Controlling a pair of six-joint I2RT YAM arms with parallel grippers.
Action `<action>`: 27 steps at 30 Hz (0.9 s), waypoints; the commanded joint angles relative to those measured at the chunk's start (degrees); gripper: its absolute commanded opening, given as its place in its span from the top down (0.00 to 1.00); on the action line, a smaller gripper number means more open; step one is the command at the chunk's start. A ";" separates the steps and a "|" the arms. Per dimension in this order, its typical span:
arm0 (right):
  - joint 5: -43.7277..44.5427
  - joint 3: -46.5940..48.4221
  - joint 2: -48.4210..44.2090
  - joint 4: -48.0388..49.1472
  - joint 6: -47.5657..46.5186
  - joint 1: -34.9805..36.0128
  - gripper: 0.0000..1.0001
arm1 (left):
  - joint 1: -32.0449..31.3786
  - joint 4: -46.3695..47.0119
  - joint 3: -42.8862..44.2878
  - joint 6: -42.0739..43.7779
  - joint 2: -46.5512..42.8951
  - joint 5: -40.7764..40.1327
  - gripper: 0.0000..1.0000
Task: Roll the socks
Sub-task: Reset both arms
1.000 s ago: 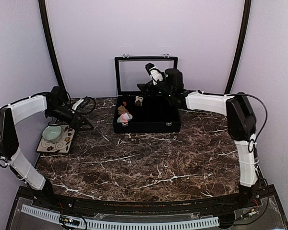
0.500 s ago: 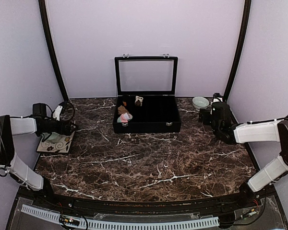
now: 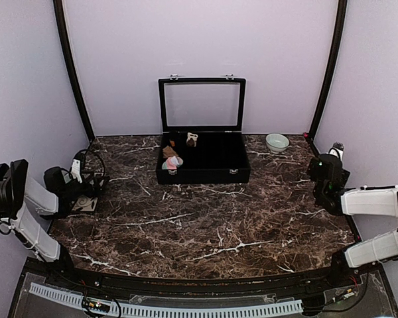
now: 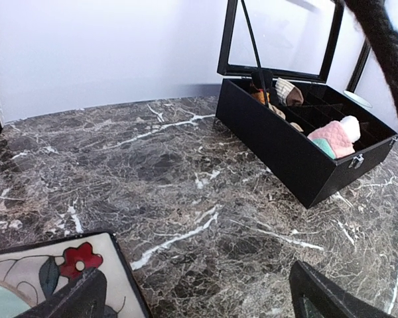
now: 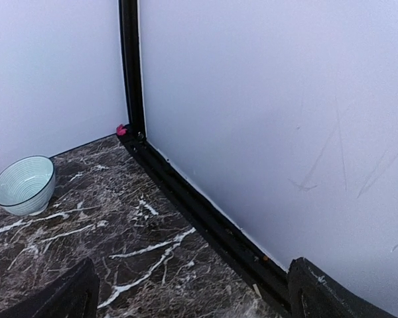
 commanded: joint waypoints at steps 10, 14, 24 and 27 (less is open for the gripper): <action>-17.67 -12.50 14.90 46.95 -17.74 -5.67 0.00 | -4.20 40.60 -14.38 -2.39 4.77 -14.31 0.01; -24.84 -9.81 14.47 39.73 -15.25 -8.73 0.00 | -5.13 23.57 -7.65 -0.08 1.92 -13.26 0.01; -37.25 -18.20 15.70 53.88 -11.09 -15.51 0.00 | -7.74 20.19 -6.39 2.76 1.07 -15.09 0.01; -36.14 -14.86 16.86 51.57 -10.95 -15.53 0.00 | -7.74 20.03 -6.50 2.70 1.05 -15.28 0.01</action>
